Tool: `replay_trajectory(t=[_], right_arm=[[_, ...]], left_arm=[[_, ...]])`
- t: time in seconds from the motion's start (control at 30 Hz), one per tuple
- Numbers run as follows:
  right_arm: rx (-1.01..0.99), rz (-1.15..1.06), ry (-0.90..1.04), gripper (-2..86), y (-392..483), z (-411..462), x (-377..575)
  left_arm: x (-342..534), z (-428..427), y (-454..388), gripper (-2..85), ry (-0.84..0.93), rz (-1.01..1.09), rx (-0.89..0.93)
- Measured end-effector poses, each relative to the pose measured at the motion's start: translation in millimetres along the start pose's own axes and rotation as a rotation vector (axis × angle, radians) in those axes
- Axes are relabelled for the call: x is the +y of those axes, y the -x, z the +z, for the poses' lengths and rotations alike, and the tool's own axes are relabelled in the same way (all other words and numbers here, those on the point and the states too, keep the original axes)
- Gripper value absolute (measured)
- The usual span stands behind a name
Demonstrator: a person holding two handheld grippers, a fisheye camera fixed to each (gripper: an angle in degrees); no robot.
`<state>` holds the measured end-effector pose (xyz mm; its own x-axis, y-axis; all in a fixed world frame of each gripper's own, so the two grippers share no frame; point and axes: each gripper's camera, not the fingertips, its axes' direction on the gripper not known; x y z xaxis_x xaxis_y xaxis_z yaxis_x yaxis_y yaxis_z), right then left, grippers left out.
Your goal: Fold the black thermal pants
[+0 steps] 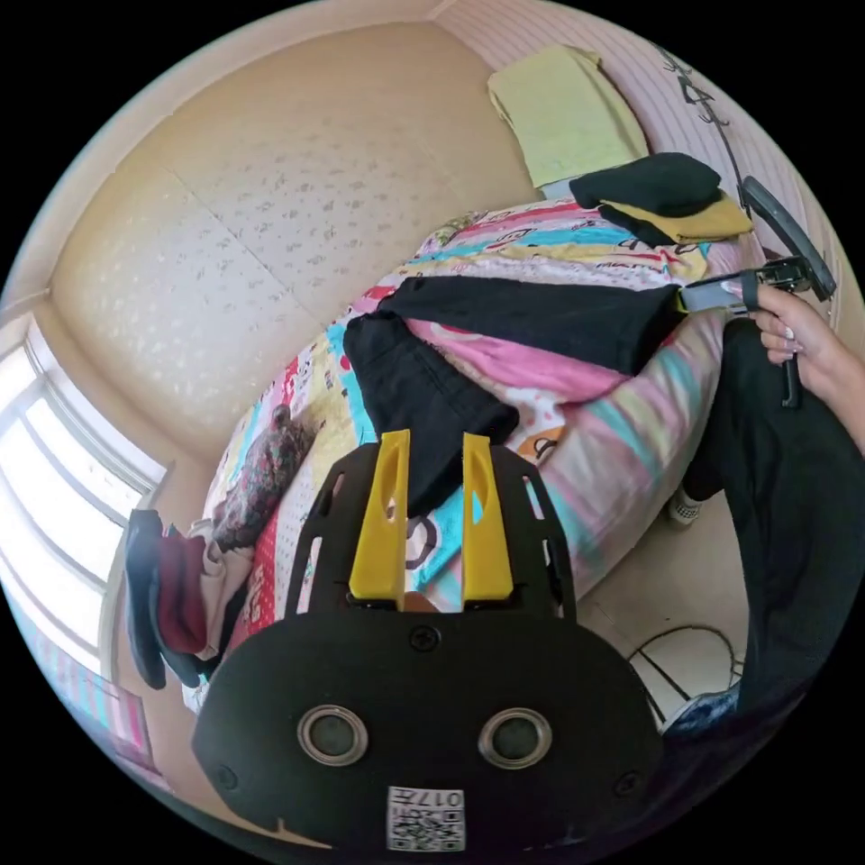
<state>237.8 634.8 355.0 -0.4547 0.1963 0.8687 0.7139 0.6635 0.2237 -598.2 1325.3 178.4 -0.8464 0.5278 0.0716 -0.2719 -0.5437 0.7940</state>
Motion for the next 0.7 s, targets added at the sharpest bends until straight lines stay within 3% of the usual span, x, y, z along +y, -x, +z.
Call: replay_trajectory(t=[0.2,0.3,0.4,0.47,0.63,0.7], right_arm=[[0.01,-0.026,-0.031,3.3,22.1,2.4,14.2],[0.05,-0.105,-0.141,4.9,57.4,-21.3,33.2],[-0.038,-0.568,-0.276,7.7,133.9,-31.7,58.9],[-0.022,-0.753,-0.208,9.3,191.7,-9.9,64.0],[0.034,-0.829,0.039,10.4,269.1,73.3,57.2],[0.095,-0.818,0.099,10.5,286.3,102.9,54.6]], left_arm=[[5.5,12.5,23.0,8.9,0.042,-0.037,0.025],[9.3,8.5,30.6,7.7,0.015,-0.067,0.027],[9.3,11.1,35.7,3.8,0.001,-0.076,0.045],[7.2,9.3,41.8,2.0,-0.018,-0.106,0.055],[18.4,-20.7,72.6,0.5,-0.196,-0.24,0.131],[17.6,-23.5,81.1,0.4,-0.191,-0.241,0.169]])
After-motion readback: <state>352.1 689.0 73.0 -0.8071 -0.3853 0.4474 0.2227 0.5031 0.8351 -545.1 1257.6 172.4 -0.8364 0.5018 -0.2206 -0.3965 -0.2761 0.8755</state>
